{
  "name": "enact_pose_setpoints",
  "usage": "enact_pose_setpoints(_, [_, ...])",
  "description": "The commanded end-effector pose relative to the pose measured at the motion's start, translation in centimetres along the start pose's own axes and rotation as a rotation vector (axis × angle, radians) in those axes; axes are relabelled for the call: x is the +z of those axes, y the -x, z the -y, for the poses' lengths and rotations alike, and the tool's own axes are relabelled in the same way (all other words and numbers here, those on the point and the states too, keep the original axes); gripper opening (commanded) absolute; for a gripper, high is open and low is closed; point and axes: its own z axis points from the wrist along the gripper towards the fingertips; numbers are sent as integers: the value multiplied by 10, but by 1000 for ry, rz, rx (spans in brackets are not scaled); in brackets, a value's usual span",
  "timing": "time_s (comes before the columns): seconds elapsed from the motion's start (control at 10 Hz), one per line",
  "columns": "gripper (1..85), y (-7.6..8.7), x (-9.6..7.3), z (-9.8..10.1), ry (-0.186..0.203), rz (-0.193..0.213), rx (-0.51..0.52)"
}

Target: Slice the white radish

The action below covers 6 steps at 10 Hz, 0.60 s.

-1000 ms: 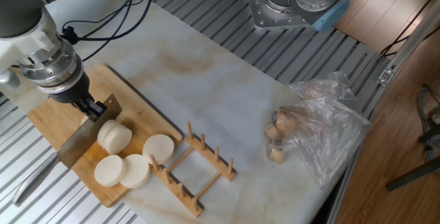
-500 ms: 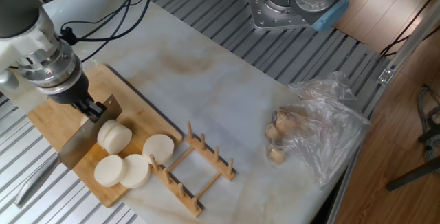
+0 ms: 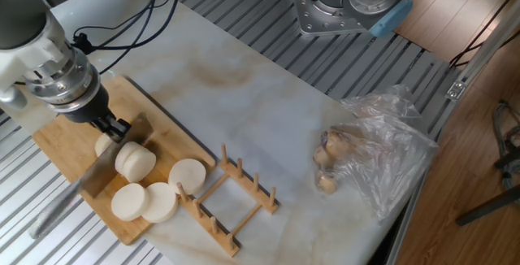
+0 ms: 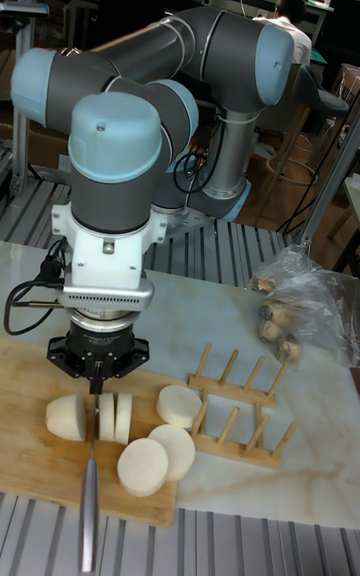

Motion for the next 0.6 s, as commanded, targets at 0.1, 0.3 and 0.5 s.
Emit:
enact_pose_setpoints(0.1, [103, -7, -3, 0, -12, -6, 10])
enact_pose_setpoints(0.3, [140, 5, -5, 1, -21, 19, -6])
enact_pose_setpoints(0.5, [140, 15, -5, 0, -15, 29, -6])
